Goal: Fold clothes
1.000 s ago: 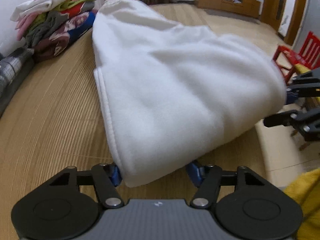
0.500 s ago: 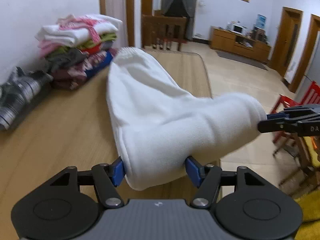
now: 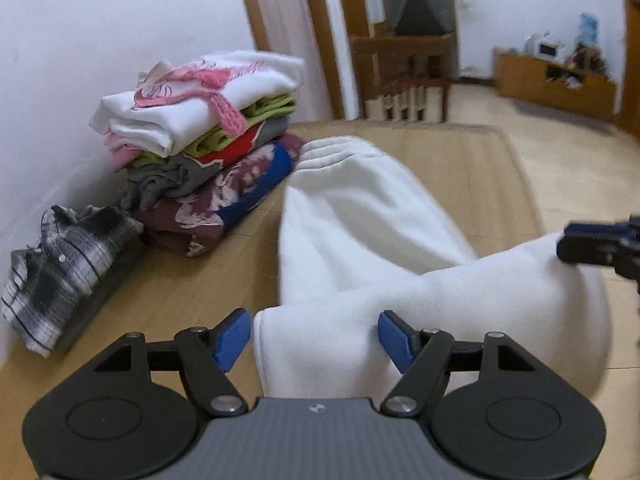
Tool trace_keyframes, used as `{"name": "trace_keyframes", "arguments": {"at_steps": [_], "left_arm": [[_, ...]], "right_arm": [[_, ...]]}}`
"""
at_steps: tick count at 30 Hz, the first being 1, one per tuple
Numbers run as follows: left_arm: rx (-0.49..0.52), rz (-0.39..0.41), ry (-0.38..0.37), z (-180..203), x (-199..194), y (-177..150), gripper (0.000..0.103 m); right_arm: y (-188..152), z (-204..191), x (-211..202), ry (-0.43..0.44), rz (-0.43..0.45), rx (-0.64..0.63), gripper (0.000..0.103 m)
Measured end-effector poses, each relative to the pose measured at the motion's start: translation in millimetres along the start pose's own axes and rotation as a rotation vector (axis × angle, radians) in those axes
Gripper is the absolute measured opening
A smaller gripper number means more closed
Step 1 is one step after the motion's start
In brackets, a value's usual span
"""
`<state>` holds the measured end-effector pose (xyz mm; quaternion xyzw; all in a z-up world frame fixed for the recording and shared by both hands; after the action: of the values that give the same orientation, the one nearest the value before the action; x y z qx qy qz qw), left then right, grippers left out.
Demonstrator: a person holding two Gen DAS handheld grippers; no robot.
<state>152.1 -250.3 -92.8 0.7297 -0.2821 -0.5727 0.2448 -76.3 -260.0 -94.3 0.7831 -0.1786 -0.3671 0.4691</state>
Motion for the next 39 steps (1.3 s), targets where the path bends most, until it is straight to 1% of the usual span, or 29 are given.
{"name": "trace_keyframes", "arguments": {"at_steps": [1, 5, 6, 7, 10, 11, 13, 15, 17, 19, 20, 21, 23, 24, 25, 28, 30, 31, 33, 35, 37, 38, 39], "left_arm": [[-0.003, -0.025, 0.023, 2.1, 15.4, 3.9, 0.073], [-0.04, -0.128, 0.048, 7.6, 66.2, 4.1, 0.075], [-0.035, -0.141, 0.057, 10.5, 76.0, 2.3, 0.075], [-0.029, -0.151, 0.068, 13.5, 85.3, 0.6, 0.078], [-0.009, -0.144, 0.084, 20.0, 98.6, -3.1, 0.082], [-0.02, -0.15, 0.078, 18.3, 101.5, -3.2, 0.083], [-0.044, -0.162, 0.068, 14.0, 107.4, -3.2, 0.093], [-0.086, -0.183, 0.054, 4.8, 112.9, -2.8, 0.097], [-0.125, -0.197, 0.032, -1.9, 114.8, -2.8, 0.098], [-0.135, -0.191, 0.02, -4.6, 109.5, -2.0, 0.096], [-0.14, -0.182, 0.008, -7.1, 104.8, -1.1, 0.094], [-0.144, -0.174, -0.008, -10.0, 99.0, -0.4, 0.092], [-0.161, -0.155, -0.024, -19.5, 86.3, 2.6, 0.091], [-0.164, -0.139, -0.024, -24.3, 77.5, 4.1, 0.09], [-0.163, -0.12, -0.02, -28.5, 68.2, 5.3, 0.09], [-0.157, -0.046, 0.001, -44.8, 30.7, 5.2, 0.09], [-0.161, -0.008, 0.011, -56.6, 3.8, -1.4, 0.09], [-0.159, 0.003, 0.015, -61.6, -9.1, -7.9, 0.09], [-0.147, 0.013, 0.032, -70.4, -31.9, -26.9, 0.091], [-0.11, 0.006, 0.056, -71.7, -47.9, -53.9, 0.092], [-0.049, -0.025, 0.055, -67.9, -50.8, -82.1, 0.092], [-0.034, -0.055, 0.037, -64.0, -47.0, -96.2, 0.092], [-0.044, -0.084, 0.009, -60.1, -40.2, -106.7, 0.091]], "right_arm": [[0.9, 4.2, 16.0, -0.01, -0.009, -0.015, 0.031], [-9.3, 22.7, 73.0, -0.054, -0.092, -0.053, 0.032], [-13.2, 26.6, 83.9, -0.061, -0.116, -0.065, 0.032], [-16.8, 29.4, 91.2, -0.063, -0.132, -0.071, 0.032], [-23.7, 38.1, 108.9, -0.054, -0.157, -0.064, 0.033], [-24.3, 39.1, 113.1, -0.05, -0.162, -0.057, 0.034], [-23.3, 38.6, 121.7, -0.053, -0.171, -0.054, 0.034], [-21.3, 37.7, 126.1, -0.056, -0.174, -0.05, 0.034], [-18.6, 37.8, 125.7, -0.056, -0.172, -0.036, 0.034], [-10.9, 42.3, 115.0, -0.045, -0.153, 0.01, 0.034], [-6.8, 45.0, 105.9, -0.044, -0.136, 0.032, 0.037], [-4.2, 46.9, 94.0, -0.047, -0.117, 0.049, 0.044], [-1.4, 49.2, 68.0, -0.059, -0.085, 0.064, 0.052], [-1.0, 49.6, 54.9, -0.066, -0.076, 0.065, 0.058], [-1.3, 49.3, 42.4, -0.07, -0.076, 0.06, 0.06], [-6.5, 48.6, 0.5, -0.086, -0.091, 0.015, 0.06], [-14.9, 46.2, -25.0, -0.118, -0.102, -0.011, 0.06], [-20.3, 45.3, -35.3, -0.131, -0.11, -0.013, 0.06], [-32.3, 44.7, -52.9, -0.142, -0.152, -0.007, 0.06], [-46.3, 43.0, -61.5, -0.142, -0.203, -0.01, 0.06], [-60.0, 38.3, -62.9, -0.134, -0.251, -0.034, 0.06], [-67.3, 34.3, -61.5, -0.125, -0.273, -0.057, 0.06], [-75.6, 28.5, -57.9, -0.111, -0.292, -0.094, 0.06]]}}
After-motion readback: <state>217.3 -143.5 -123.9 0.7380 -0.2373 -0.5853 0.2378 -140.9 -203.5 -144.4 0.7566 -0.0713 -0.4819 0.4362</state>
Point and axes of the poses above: each gripper's, at about its wrist camera, not at the fingertips, and x roughly the way its jaws point, z to its right, y to its top, the point moved 2 cm from there along x, roughly the way its jaws point
